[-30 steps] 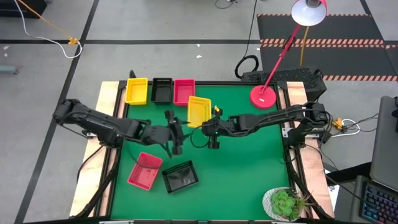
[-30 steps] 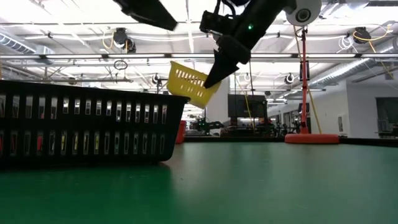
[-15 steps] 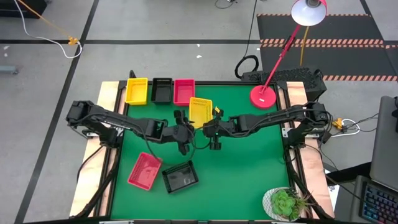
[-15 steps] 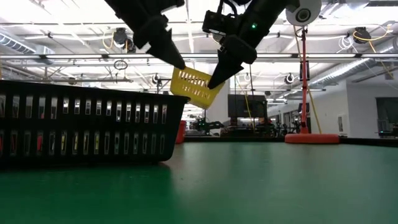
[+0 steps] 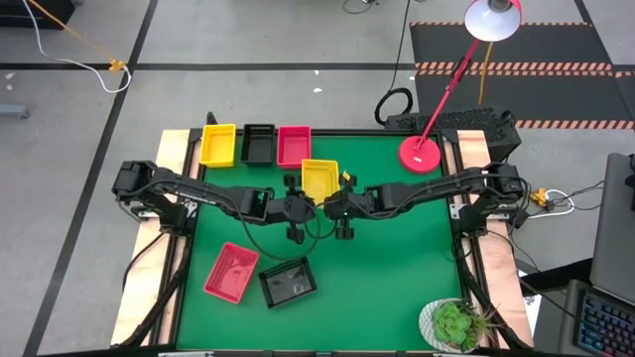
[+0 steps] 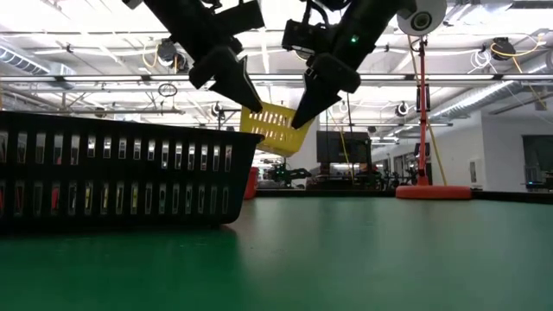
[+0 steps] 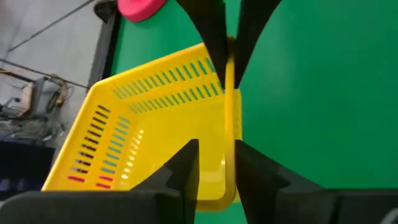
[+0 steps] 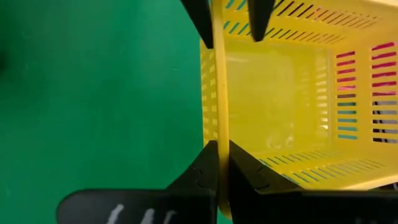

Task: Stack baskets by color
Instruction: Stack the right yellow bin on top of the left yellow bin

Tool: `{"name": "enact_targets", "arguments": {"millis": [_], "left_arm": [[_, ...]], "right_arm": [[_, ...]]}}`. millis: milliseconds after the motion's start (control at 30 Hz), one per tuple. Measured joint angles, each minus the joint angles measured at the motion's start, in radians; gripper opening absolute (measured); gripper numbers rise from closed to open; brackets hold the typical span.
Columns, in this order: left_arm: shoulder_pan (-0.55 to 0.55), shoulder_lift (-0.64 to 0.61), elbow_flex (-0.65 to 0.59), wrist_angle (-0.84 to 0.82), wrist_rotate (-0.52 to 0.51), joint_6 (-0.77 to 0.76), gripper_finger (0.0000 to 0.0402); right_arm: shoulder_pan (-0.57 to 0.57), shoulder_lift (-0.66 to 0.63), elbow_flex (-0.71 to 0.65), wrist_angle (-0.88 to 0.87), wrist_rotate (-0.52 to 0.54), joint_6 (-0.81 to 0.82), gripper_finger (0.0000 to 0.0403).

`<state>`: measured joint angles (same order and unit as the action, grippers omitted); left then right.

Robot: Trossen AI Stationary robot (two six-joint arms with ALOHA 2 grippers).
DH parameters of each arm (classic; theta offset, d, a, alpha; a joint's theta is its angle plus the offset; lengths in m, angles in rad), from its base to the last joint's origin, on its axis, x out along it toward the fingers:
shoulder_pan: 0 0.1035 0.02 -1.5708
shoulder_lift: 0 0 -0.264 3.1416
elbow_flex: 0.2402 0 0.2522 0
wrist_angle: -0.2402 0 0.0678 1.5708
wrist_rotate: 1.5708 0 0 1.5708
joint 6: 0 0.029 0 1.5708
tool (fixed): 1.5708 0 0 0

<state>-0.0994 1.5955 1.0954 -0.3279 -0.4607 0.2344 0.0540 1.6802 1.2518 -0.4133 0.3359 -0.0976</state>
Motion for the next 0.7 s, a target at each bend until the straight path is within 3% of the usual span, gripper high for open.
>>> {"name": "enact_targets", "arguments": {"millis": [133, 433, 567, 700], "left_arm": [[-0.010, 0.001, -0.001, 0.031, 0.031, 0.018, 0.0104], [-0.011, 0.002, -0.002, 0.061, 0.030, 0.009, 0.0185], [0.006, 0.024, -0.002, 0.068, 0.012, 0.032, 0.0179], [0.019, 0.048, 0.000, 0.092, 0.015, 0.062, 0.0143]], "right_arm": [[0.001, -0.001, 0.000, 0.006, 0.000, 0.002, 0.0004], [0.000, -0.003, 0.000, 0.038, 0.005, 0.003, 0.0004], [0.000, -0.002, 0.000, 0.045, 0.004, -0.011, 0.0004], [0.000, -0.002, 0.000, 0.038, 0.003, -0.021, 0.0004]]}}
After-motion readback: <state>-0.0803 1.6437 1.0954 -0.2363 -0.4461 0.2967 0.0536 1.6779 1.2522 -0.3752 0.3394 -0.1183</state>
